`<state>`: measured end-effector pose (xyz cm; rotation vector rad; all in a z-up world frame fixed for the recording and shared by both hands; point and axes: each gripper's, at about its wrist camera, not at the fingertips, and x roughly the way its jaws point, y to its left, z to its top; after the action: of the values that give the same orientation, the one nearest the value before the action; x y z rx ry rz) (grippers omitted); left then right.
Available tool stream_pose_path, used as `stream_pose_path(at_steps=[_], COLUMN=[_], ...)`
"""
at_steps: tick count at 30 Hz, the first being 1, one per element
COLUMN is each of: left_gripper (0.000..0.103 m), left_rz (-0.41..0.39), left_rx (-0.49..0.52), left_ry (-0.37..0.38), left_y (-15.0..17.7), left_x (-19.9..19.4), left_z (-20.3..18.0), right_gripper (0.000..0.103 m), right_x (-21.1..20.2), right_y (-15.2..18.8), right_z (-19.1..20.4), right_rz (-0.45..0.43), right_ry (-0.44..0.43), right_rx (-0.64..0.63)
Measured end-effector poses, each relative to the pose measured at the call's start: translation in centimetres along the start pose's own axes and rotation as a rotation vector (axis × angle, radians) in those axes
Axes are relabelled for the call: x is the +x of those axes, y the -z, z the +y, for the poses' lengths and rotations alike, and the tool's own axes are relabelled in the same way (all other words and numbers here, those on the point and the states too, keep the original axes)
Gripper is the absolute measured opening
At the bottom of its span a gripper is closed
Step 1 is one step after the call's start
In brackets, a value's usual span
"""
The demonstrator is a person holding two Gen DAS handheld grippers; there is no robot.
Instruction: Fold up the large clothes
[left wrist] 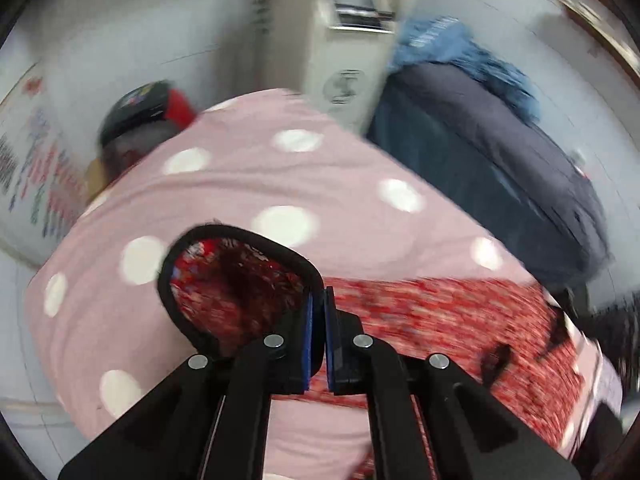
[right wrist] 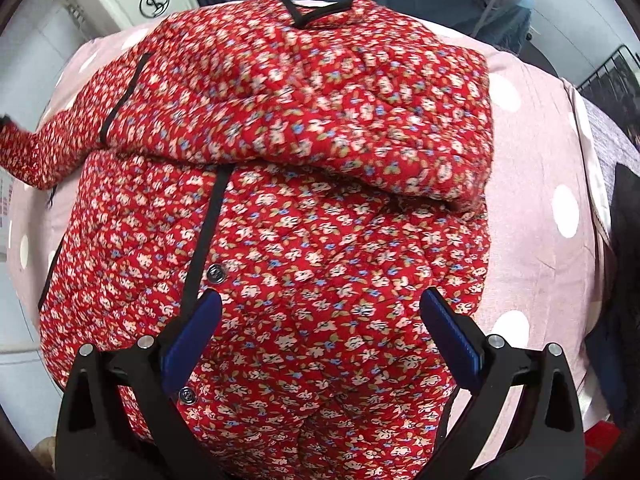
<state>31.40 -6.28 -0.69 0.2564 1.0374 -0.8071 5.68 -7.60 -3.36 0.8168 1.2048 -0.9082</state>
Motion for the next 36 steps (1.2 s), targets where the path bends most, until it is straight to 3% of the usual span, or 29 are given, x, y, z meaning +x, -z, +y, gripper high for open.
stream_pose_path(at_steps=[6, 9, 11, 15, 17, 18, 20, 21, 25, 29, 33, 36], left_gripper=[0.005, 0.005, 0.005, 0.005, 0.01, 0.015, 0.048, 0.078, 0.092, 0.094, 0.097, 0.097], left_rz=[-0.067, -0.012, 0.013, 0.13, 0.267, 0.313, 0.388, 0.401, 0.409, 0.387, 0.288, 0.318], left_rx=[0.353, 0.441, 0.519, 0.644, 0.673, 0.666, 0.648, 0.638, 0.567, 0.585, 0.653, 0.594], left_ry=[0.247, 0.434, 0.511, 0.579, 0.596, 0.619, 0.616, 0.603, 0.61, 0.572, 0.418, 0.319], left_y=[3.0, 6.8, 9.7, 16.7, 20.4, 21.4, 23.2, 23.7, 23.4, 22.7, 23.4, 24.0], left_x=[-4.5, -6.0, -6.8, -5.9, -4.0, -3.6, -2.2, -1.7, -1.1, -1.6, -2.1, -0.7], left_z=[-19.5, -28.5, -33.1, -40.7, -42.8, -43.1, -43.1, -42.8, -40.0, -36.2, -31.1, -25.9], right_gripper=[0.098, 0.098, 0.098, 0.098, 0.098, 0.098, 0.098, 0.098, 0.098, 0.098, 0.098, 0.098], right_x=[0.0, -0.3, -0.4, -0.4, -0.1, 0.0, 0.3, 0.6, 1.5, 1.4, 0.3, 0.2], right_y=[0.0, 0.4, 0.6, 1.7, 2.2, 2.5, 3.0, 3.2, 3.6, 2.3, -0.1, -2.4], right_z=[-2.4, -4.0, -5.1, -7.6, -8.8, -9.4, -10.4, -10.8, -11.8, -11.2, -9.2, -7.0], right_rz=[-0.013, -0.018, -0.022, -0.015, -0.004, 0.002, 0.013, 0.022, 0.056, 0.042, -0.009, -0.038], right_ry=[-0.018, -0.022, -0.019, -0.002, 0.006, 0.011, 0.018, 0.022, 0.016, 0.012, -0.011, -0.05], right_rx=[0.076, 0.12, 0.15, 0.222, 0.255, 0.272, 0.299, 0.311, 0.358, 0.346, 0.297, 0.24])
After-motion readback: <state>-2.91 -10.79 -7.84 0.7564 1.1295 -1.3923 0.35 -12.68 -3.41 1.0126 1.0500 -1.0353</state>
